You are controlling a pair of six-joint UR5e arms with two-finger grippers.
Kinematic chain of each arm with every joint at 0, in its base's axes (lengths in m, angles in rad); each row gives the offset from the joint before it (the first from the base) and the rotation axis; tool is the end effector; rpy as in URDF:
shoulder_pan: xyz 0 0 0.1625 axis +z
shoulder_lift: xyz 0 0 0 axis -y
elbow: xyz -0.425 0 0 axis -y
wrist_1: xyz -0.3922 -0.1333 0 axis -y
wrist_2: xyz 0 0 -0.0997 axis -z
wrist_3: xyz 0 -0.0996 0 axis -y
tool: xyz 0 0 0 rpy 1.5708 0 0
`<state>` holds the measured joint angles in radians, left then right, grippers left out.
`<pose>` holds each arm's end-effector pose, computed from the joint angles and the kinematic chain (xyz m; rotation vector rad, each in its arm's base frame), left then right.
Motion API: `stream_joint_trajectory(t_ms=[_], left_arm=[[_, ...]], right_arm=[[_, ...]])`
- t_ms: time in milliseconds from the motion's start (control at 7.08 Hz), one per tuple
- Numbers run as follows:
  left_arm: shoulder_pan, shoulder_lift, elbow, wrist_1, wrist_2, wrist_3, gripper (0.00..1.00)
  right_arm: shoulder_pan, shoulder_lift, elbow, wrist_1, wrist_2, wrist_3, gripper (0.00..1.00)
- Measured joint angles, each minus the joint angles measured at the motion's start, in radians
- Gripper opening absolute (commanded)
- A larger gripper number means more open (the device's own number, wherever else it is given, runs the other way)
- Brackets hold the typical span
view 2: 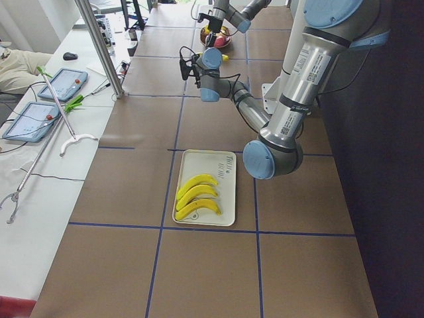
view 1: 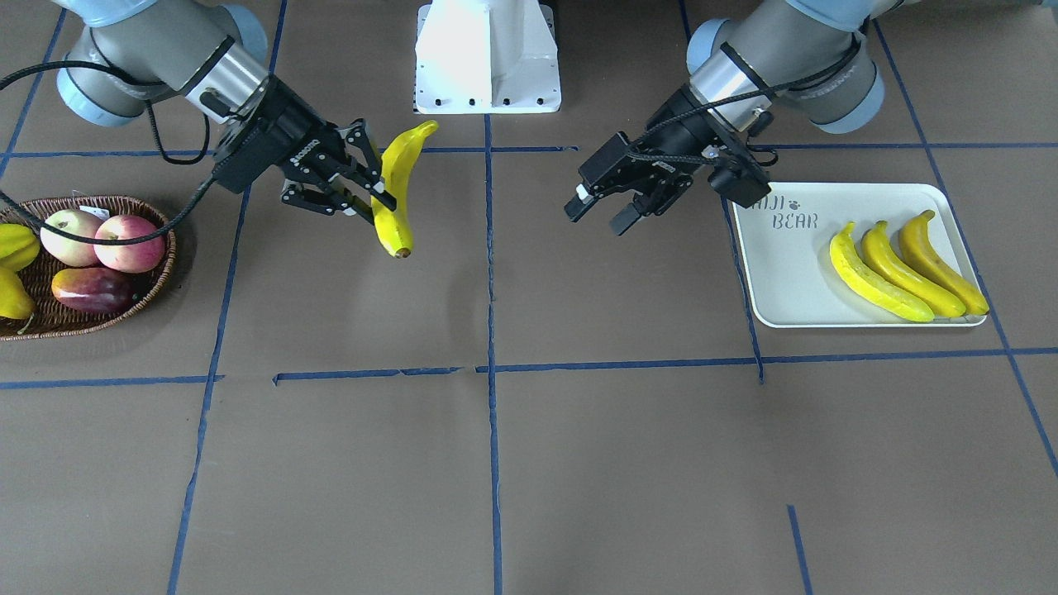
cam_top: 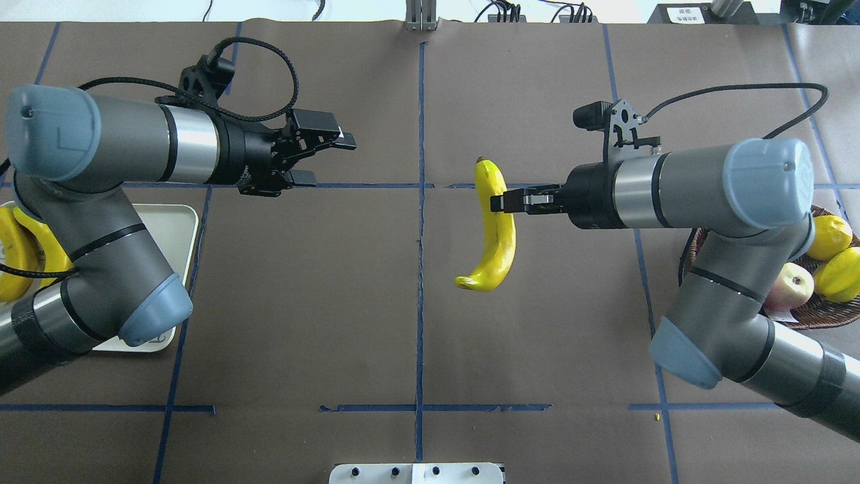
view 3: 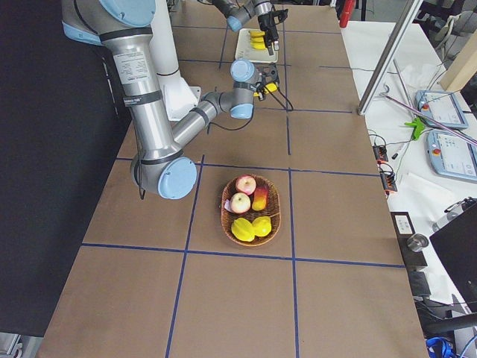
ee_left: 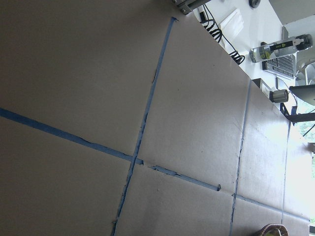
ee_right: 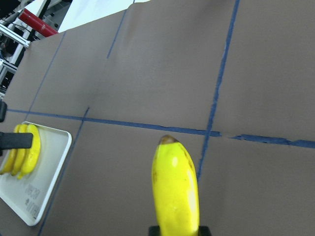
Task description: Transfer all bananas from basket to plate
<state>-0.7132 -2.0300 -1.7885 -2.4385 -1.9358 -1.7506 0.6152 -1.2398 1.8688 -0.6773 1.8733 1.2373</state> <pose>0.3820 -0.4598 0.2006 0.1240 1.5569 -0.4248 -0.3935 -0.4050 0.2387 0.4734 -1.4493 -0.0054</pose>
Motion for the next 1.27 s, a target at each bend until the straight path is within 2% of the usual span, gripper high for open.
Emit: stream_joint_trajectory(t_ms=[141, 424, 848, 1272], left_arm=[[0.011, -0.019, 0.002, 0.001, 0.007, -0.002, 0.99], [0.032, -0.052, 0.008, 0.009, 0.028, -0.004, 0.99], [0.094, -0.062, 0.011, 0.008, 0.101, -0.001, 0.98], [0.133, -0.060, 0.017, 0.003, 0.122, 0.001, 0.90]], right_arm=[[-0.067, 0.021, -0.003, 0.033, -0.086, 0.024, 0.00], [-0.155, 0.059, -0.010, 0.051, -0.190, 0.038, 0.00], [-0.193, 0.091, -0.022, 0.052, -0.232, 0.040, 0.00], [-0.195, 0.103, -0.024, 0.050, -0.235, 0.040, 0.00]])
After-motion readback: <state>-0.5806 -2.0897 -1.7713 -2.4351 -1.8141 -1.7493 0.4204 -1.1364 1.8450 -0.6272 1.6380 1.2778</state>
